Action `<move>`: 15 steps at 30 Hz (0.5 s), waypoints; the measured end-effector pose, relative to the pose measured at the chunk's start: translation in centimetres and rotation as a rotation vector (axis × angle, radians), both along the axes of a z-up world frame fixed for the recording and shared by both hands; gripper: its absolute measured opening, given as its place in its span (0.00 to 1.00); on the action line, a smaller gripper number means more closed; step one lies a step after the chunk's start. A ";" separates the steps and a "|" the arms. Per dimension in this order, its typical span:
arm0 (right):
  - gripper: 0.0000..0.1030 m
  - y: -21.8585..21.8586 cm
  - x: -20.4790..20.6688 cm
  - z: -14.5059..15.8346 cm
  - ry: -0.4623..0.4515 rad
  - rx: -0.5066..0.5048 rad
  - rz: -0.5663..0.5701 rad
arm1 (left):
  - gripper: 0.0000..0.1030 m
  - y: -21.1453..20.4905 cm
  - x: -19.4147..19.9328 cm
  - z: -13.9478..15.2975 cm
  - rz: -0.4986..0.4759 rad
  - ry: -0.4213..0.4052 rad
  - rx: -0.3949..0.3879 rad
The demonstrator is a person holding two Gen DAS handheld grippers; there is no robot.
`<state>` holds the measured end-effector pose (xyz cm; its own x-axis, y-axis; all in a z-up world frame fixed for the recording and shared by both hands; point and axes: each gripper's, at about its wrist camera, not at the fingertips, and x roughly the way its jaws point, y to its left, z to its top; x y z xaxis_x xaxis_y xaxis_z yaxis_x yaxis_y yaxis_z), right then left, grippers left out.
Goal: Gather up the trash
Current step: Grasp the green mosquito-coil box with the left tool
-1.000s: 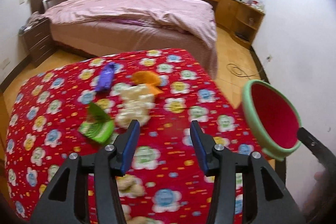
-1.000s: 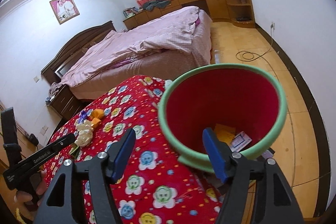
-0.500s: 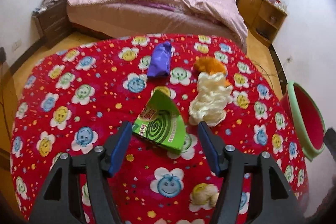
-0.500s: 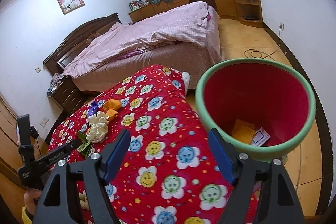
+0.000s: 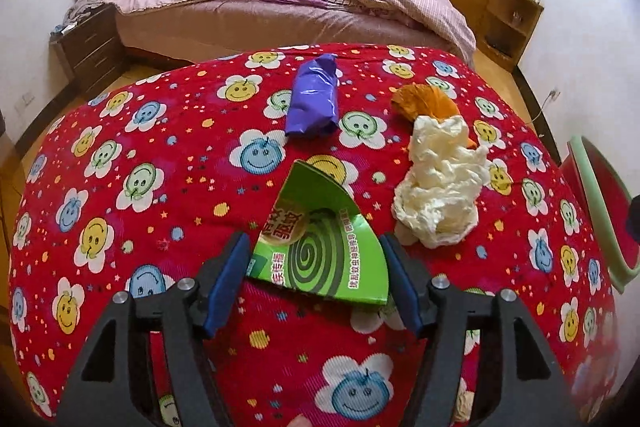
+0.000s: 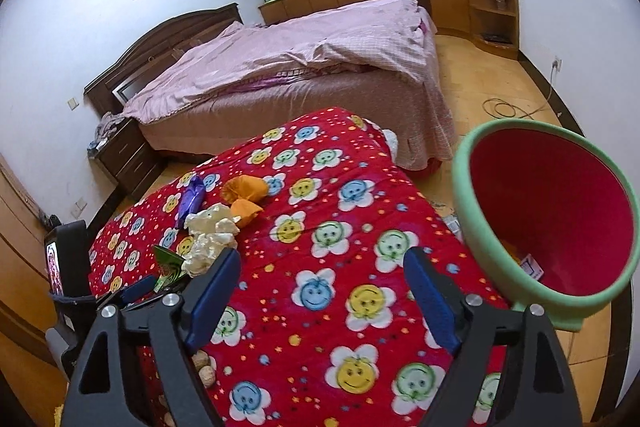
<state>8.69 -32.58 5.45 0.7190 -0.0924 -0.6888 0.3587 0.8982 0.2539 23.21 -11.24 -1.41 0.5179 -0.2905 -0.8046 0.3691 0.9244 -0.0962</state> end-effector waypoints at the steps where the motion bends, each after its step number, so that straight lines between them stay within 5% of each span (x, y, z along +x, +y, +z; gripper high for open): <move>1: 0.83 0.2 0.3 -0.1 0.003 0.001 0.003 | 0.64 0.0 0.0 0.0 0.001 -0.005 -0.003; 15: 0.83 2.3 3.2 -1.8 0.043 0.000 0.049 | 0.63 2.6 0.2 0.4 0.063 -0.019 -0.062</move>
